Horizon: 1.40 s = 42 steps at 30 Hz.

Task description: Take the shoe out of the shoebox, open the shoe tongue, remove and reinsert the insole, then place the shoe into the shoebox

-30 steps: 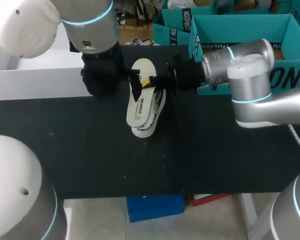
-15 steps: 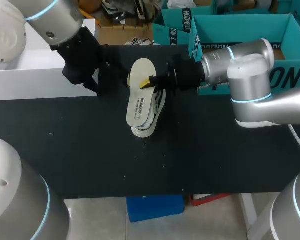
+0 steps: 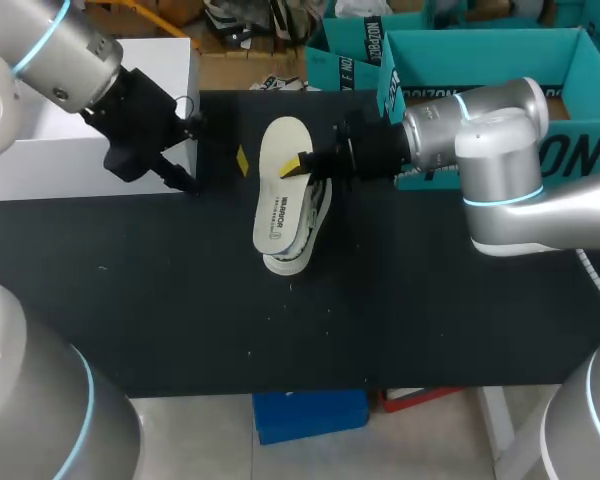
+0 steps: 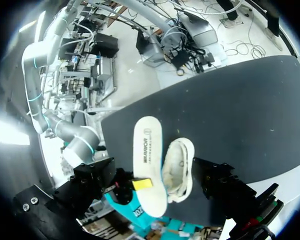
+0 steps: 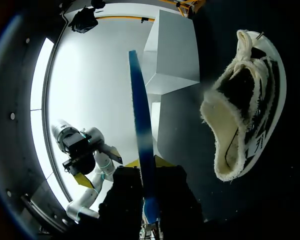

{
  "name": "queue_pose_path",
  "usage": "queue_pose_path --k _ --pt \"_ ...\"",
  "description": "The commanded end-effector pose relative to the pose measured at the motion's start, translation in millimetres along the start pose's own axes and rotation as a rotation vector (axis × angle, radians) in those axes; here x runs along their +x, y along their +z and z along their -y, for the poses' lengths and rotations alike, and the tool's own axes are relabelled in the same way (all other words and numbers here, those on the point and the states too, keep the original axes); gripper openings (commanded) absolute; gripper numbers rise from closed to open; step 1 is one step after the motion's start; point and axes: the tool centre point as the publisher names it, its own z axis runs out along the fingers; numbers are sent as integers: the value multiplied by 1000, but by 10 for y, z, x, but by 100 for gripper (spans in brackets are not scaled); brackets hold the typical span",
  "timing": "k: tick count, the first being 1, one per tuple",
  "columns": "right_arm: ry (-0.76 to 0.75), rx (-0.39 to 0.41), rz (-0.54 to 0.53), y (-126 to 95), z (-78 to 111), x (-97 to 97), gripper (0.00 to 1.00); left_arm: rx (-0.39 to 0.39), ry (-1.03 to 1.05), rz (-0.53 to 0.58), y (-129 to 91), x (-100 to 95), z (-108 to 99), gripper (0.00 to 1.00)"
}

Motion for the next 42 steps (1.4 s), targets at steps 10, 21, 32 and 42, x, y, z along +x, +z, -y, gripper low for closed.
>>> queue_pose_path --k 10,21,32,42 --pt "1 -1 1 12 -3 -4 0 15 -31 86 31 56 30 100" --pt "1 -1 1 12 -3 -4 0 -94 -140 430 80 219 2 100" --pt "1 -1 1 12 -3 -4 0 -136 -151 658 315 296 -157 100" --pt "1 -1 1 12 -3 -4 0 -179 -177 772 544 326 -400 100"
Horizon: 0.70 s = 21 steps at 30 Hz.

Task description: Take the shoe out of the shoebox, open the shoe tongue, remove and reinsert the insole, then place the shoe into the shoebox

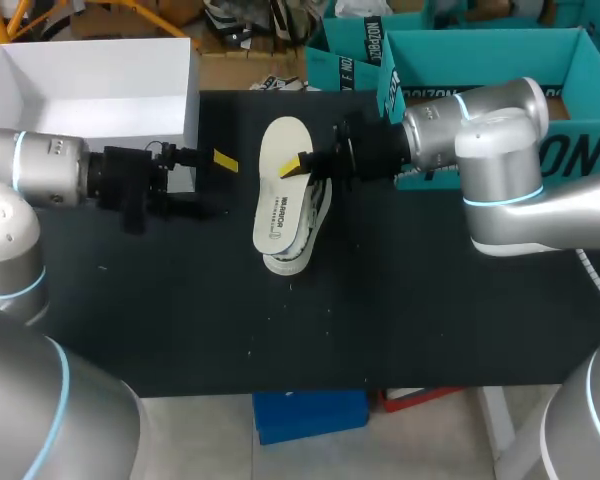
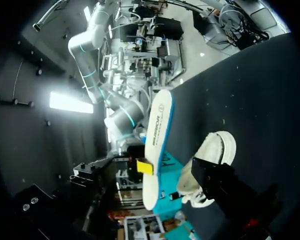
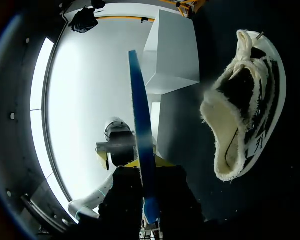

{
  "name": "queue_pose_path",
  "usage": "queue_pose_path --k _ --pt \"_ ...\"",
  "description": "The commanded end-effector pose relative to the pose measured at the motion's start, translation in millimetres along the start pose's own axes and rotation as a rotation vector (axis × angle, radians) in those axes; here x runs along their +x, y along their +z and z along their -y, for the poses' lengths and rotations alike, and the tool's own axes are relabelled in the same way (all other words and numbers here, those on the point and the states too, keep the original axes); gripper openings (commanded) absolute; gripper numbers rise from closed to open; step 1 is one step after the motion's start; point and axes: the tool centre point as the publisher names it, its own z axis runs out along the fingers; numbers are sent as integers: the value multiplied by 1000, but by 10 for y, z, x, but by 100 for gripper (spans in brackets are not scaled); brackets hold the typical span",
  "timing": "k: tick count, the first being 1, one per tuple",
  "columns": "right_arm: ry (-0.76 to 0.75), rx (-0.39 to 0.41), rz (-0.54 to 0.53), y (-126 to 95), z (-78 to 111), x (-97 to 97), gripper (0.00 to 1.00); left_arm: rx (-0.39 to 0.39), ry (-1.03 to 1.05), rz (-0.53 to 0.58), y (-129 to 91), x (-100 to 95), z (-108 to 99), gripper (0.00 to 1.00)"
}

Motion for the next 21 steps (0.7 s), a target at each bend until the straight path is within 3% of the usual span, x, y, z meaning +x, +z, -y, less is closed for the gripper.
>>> queue_pose_path --k 1,4,6,10,12,14,15,17,21 --pt "1 -1 1 11 -3 -4 0 -7 3 100 154 65 -118 100" --pt "1 -1 1 11 -3 -4 0 -18 4 120 219 50 -177 100" --pt "1 -1 1 11 -3 -4 0 -24 9 122 270 35 -218 90" --pt "1 -1 1 11 -3 -4 0 -24 19 129 351 3 -270 85" --pt "1 -1 1 11 -3 -4 0 -23 24 129 405 -4 -307 64" --pt "1 -1 1 11 -3 -4 0 -23 29 126 449 -5 -327 62" --pt "1 -1 1 11 -3 -4 0 -23 30 126 470 -1 -341 49" --pt "1 -1 1 11 -3 -4 0 -22 29 127 506 11 -366 42" --pt "1 -1 1 11 -3 -4 0 -18 27 129 558 15 -370 40"
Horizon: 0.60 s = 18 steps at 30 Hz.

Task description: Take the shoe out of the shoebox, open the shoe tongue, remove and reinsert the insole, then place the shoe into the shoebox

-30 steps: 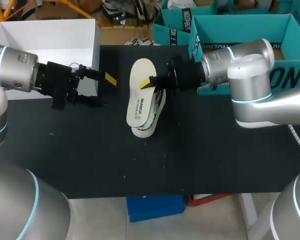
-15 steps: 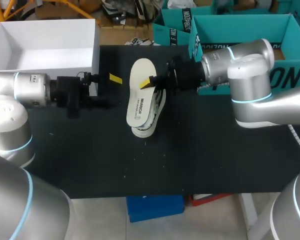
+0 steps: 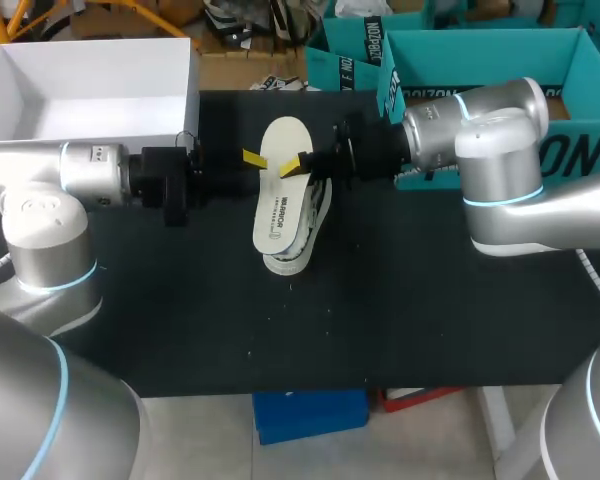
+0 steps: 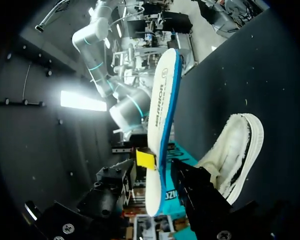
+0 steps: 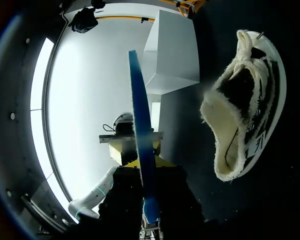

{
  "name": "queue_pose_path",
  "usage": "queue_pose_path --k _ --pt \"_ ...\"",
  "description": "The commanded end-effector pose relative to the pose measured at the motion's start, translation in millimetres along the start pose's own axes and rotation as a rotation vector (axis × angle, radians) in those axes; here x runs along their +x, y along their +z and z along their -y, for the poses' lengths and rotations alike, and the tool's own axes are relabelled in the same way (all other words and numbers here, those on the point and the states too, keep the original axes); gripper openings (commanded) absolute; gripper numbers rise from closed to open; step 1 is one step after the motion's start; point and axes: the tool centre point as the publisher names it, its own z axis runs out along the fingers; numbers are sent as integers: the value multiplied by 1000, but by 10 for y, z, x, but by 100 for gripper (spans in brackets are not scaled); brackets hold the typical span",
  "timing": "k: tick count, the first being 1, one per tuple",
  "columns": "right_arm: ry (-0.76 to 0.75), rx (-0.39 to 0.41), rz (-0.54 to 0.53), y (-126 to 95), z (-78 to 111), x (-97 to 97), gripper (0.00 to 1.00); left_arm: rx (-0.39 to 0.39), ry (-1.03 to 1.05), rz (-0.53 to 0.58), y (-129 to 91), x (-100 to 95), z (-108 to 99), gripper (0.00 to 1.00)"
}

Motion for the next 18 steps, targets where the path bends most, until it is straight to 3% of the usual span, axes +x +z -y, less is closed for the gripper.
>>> queue_pose_path --k 1,11,14,18 --pt "1 -1 1 12 -3 -4 0 4 3 3 80 35 -39 38" --pt "1 -1 1 12 -3 -4 0 12 -9 5 164 104 -69 26" --pt "1 -1 1 12 -3 -4 0 12 -8 6 170 103 -75 9" --pt "1 -1 1 12 -3 -4 0 10 -9 2 166 117 -95 4"
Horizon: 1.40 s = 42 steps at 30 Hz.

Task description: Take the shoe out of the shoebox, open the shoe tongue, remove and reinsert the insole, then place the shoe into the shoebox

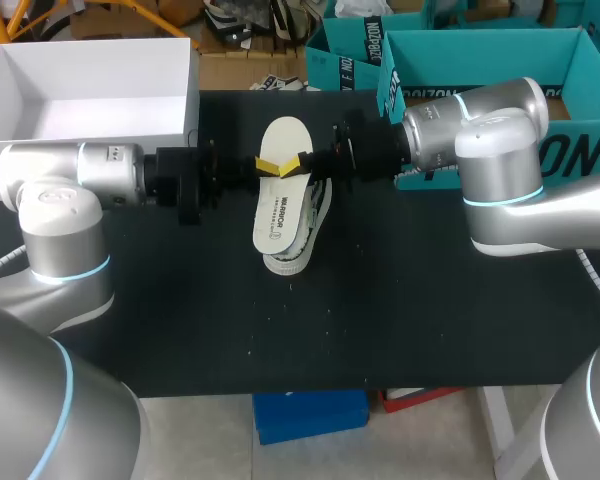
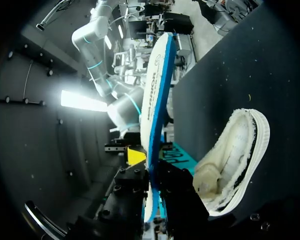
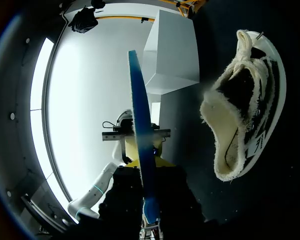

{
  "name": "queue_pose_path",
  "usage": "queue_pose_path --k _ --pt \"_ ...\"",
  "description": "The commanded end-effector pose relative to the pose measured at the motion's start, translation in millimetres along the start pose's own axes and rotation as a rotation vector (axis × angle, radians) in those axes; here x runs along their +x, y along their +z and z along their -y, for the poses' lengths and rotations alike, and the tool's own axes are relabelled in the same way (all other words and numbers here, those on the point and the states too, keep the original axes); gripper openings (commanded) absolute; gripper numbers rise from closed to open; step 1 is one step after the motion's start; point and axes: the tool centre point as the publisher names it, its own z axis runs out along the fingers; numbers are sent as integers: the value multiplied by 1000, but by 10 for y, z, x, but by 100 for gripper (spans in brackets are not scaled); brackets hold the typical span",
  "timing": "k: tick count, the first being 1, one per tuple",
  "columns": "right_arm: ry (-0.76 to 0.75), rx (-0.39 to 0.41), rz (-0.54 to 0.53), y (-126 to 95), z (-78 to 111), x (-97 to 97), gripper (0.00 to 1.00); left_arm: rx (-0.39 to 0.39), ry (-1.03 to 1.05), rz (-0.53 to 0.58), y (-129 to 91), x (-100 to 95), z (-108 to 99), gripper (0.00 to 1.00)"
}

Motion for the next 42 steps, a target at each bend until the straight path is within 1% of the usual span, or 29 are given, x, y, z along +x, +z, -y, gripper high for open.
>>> queue_pose_path --k 1,2,5,6,7,11,12,13,18,19,21,25,28,31,33,36,42 --pt "1 -1 1 13 -2 -3 0 -3 -1 -6 1 18 -20 3" --pt "1 -1 1 13 -2 -3 0 -5 -3 -7 -1 24 -25 4" --pt "1 -1 1 13 -2 -3 0 -7 -6 -11 7 37 -45 10" --pt "1 -1 1 13 -2 -3 0 -8 -7 -12 11 38 -49 9" --pt "1 -1 1 13 -2 -3 0 -10 -8 -13 16 38 -53 0" --pt "1 -1 1 13 -2 -3 0 -14 -22 -44 34 32 -52 0" --pt "5 -16 8 2 1 5 19 -15 -27 -57 34 27 -40 0" --pt "6 -30 10 -16 5 7 100 -22 -30 -77 28 22 -27 0" --pt "11 -59 24 -71 50 11 100 -12 -27 -109 -68 -23 30 0" --pt "14 -69 32 -86 67 12 100 -12 -33 -130 -97 -38 56 0" --pt "20 -89 42 -121 113 13 100 3 -52 -161 -152 -69 132 0" --pt "40 -138 67 -213 250 12 100 24 -75 -260 -288 -136 318 0" --pt "51 -176 92 -288 360 10 100 36 -101 -304 -399 -164 460 0" --pt "65 -215 128 -363 463 -8 100 46 -112 -376 -497 -156 617 0" --pt "74 -244 156 -414 529 -16 100 61 -127 -402 -547 -140 716 0" --pt "87 -298 186 -500 631 -34 100 102 -146 -462 -611 -97 888 0" --pt "106 -409 236 -666 870 -35 100 158 -200 -535 -727 60 1203 0"
